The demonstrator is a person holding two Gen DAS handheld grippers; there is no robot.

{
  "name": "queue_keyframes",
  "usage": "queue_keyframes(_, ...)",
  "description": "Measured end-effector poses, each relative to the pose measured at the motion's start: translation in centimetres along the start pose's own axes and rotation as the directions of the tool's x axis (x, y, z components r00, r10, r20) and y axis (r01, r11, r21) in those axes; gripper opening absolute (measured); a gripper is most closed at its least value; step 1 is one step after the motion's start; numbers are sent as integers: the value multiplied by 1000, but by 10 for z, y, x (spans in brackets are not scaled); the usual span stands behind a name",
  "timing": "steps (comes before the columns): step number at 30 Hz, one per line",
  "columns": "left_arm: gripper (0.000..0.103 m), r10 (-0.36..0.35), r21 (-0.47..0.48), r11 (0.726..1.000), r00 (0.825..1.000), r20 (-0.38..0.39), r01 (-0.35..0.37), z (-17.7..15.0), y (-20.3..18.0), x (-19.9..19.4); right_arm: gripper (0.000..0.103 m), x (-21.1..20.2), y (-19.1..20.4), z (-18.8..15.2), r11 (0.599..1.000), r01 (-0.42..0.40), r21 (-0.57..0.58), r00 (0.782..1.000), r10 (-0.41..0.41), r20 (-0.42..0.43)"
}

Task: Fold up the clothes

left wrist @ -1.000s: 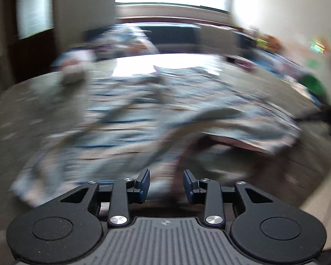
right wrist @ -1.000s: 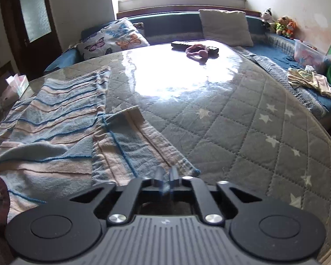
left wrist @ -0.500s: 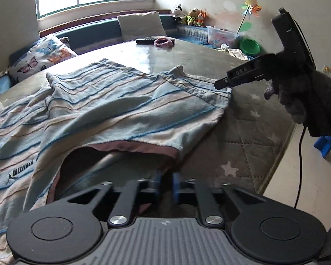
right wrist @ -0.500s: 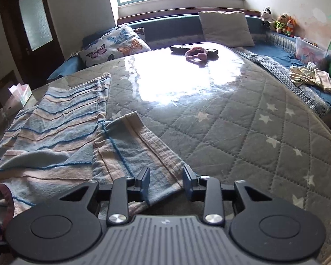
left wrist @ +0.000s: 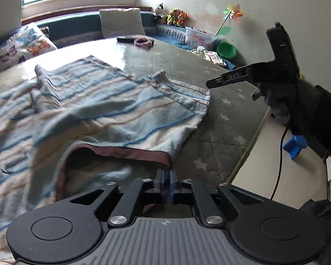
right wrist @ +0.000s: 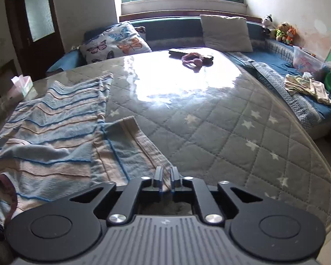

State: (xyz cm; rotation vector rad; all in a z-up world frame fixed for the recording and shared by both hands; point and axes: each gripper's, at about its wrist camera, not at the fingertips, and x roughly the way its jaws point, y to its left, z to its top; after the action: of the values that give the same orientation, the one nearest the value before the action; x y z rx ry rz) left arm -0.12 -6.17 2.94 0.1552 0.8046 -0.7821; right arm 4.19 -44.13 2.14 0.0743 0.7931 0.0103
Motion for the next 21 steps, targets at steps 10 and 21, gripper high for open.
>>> queue_keyframes(10, 28, 335, -156, 933, 940, 55, -324, 35, 94, -32, 20, 23, 32, 53, 987, -104, -121, 994, 105, -1)
queue_keyframes(21, 31, 590, -387, 730, 805, -59, -563, 78, 248, 5, 30, 101, 78, 135, 960, -191, -205, 982, 185, -45)
